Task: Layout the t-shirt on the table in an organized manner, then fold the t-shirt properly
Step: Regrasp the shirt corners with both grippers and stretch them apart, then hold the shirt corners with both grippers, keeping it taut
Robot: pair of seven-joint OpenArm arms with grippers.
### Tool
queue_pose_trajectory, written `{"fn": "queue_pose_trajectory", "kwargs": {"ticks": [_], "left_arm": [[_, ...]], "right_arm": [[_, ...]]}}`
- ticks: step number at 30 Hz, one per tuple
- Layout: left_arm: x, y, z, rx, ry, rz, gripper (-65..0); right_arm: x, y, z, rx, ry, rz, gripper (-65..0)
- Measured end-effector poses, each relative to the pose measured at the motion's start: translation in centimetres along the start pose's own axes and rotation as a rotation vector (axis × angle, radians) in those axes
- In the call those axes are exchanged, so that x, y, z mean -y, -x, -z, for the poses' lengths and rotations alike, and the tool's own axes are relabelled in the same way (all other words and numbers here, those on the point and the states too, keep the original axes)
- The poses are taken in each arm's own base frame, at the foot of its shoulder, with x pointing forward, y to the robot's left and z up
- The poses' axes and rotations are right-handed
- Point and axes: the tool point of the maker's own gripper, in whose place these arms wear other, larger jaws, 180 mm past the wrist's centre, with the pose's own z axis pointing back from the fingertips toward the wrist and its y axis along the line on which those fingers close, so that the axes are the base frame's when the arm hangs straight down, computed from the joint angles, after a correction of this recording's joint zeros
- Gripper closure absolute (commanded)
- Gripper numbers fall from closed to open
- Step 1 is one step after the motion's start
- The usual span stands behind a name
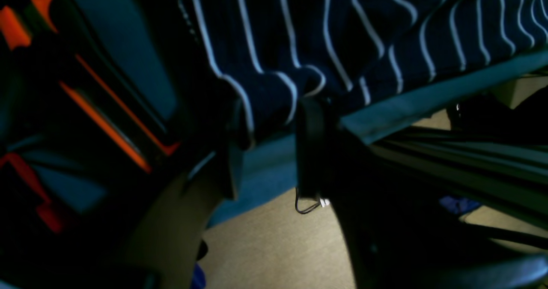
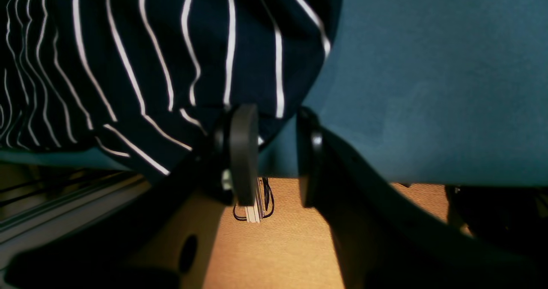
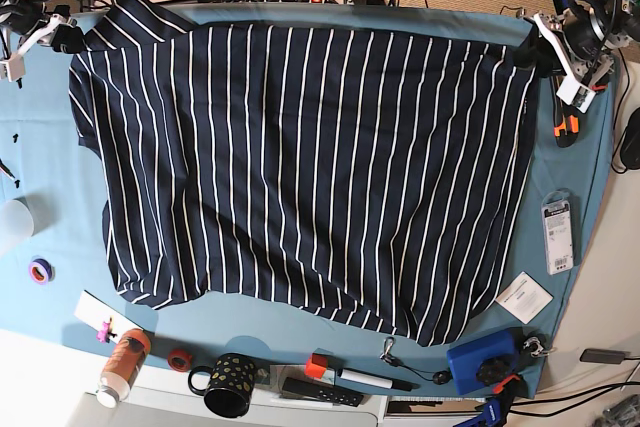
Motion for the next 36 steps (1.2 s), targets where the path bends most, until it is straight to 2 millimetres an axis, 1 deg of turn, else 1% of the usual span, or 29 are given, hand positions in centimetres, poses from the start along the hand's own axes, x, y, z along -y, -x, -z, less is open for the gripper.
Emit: {"fn": "queue_pose_trajectory", "kwargs": {"ticks": [3,6,8,11,14,16,23,26,28,29,30,31,32,33,35,36], "left_arm": [[0.0,0.0,0.0,0.0,0.0,0.0,-20.7],[0.0,0.1,0.0,-0.001,0.001,-0.003,-20.7],[-0.2,0.6,0.3,-0.011,0.005,-0.022,-20.7],[-0.6,1.8,0.7,-0.036,0.012,-0.063,-20.7],[-0.8,2.7,1.0,-0.057,0.014,-0.087,-20.7],[-0.8,2.6,1.0,-0.055,0.014,-0.086,-20.7],[-1.0,0.8,1.0,0.048,0.01,-0.087,-20.7],[-1.0,0.8,1.0,0.047,0.01,-0.087,-20.7],[-1.0,0.8,1.0,0.047,0.01,-0.087,-20.6],[-1.0,0.8,1.0,0.047,0.01,-0.087,-19.2],[-1.0,0.8,1.0,0.046,0.01,-0.087,-15.5],[-1.0,0.8,1.0,0.046,0.009,-0.087,-10.3],[-1.0,0.7,1.0,0.049,0.009,-0.087,-4.1],[-1.0,0.7,1.0,0.051,0.009,-0.09,0.0],[-1.3,0.7,1.0,0.054,-0.003,-0.13,0.0],[-1.4,0.6,1.0,0.056,-0.011,-0.157,0.0]], "right_arm": [[-0.5,-0.4,0.0,0.023,-0.027,0.006,-16.2],[-0.7,-0.1,0.2,0.026,-0.035,0.019,-16.2],[-1.5,1.0,1.0,0.029,-0.056,0.056,-16.2],[-2.4,3.8,2.3,-0.011,-0.052,0.114,-16.2],[-2.8,4.1,2.5,-0.003,-0.062,0.13,-16.2],[-2.7,4.0,2.5,-0.001,-0.061,0.128,-16.2],[-2.7,4.1,2.6,-0.005,-0.06,0.128,-16.1],[-3.1,4.2,2.8,0.007,-0.067,0.141,-16.1],[-3.0,4.3,3.0,0.02,-0.057,0.146,-14.1],[-3.1,4.2,3.1,0.035,-0.056,0.152,-10.7],[-3.2,4.1,3.2,0.051,-0.057,0.157,-6.5],[-3.3,4.1,3.2,0.052,-0.059,0.16,-1.7],[-3.3,4.1,3.2,0.048,-0.06,0.159,0.0],[-3.3,4.0,3.3,0.048,-0.06,0.156,0.0],[-3.6,3.6,3.1,0.059,-0.086,0.159,0.0],[-4.0,2.9,3.0,0.085,-0.114,0.164,0.0]]}}
